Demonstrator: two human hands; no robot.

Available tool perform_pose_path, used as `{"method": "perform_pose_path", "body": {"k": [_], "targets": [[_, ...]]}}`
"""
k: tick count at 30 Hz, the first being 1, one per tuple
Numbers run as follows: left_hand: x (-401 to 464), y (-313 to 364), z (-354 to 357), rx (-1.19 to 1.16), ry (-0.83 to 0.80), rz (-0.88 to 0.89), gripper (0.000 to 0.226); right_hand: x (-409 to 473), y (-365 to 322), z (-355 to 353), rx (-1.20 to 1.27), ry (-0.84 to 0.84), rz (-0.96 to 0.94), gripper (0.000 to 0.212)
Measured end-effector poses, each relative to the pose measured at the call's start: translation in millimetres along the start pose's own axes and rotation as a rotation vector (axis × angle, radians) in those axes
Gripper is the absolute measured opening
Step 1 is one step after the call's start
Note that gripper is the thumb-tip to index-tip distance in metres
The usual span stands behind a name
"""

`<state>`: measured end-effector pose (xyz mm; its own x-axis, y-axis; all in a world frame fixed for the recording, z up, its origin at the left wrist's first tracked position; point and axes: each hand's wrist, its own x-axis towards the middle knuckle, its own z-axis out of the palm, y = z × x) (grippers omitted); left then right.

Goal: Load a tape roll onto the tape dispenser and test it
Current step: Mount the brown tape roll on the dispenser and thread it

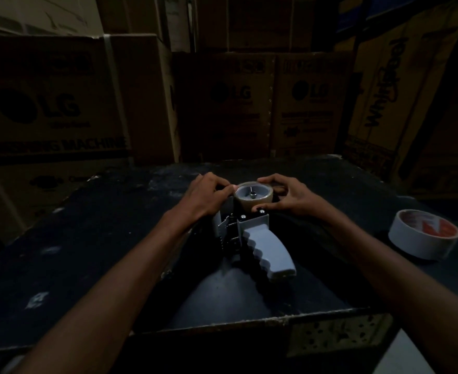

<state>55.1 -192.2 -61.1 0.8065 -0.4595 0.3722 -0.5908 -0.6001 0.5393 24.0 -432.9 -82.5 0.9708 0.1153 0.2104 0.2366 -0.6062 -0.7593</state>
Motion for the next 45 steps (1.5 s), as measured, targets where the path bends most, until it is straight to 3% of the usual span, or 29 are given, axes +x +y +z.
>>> {"method": "perform_pose_path", "body": {"k": [26,30,33,39,42,45], "targets": [[-8.4,10.0,-4.4,0.042,-0.072,-0.027,0.031,-10.0,5.4,7.1,0.038,0.013,0.013,0.072],[-11.6,9.0,-6.5,0.139,-0.133,-0.011,0.033,-11.1,3.0,7.7,0.019,-0.009,0.015,0.077],[-12.3,2.7,-7.8,0.262,-0.231,-0.024,0.049,-13.4,1.7,9.2,0.041,-0.015,0.014,0.081],[-14.2,-3.0,-19.4,0.066,-0.2,-0.036,0.082,-11.9,3.0,9.6,0.033,-0.028,0.042,0.095],[-18.6,-5.0,-17.2,0.179,-0.108,0.012,0.061,-15.0,0.6,5.8,0.081,-0.04,0.063,0.105],[-22.7,-5.3,-8.6,0.246,-0.025,0.047,0.037,-24.9,-7.3,0.0,0.221,-0.018,0.094,0.133]]}}
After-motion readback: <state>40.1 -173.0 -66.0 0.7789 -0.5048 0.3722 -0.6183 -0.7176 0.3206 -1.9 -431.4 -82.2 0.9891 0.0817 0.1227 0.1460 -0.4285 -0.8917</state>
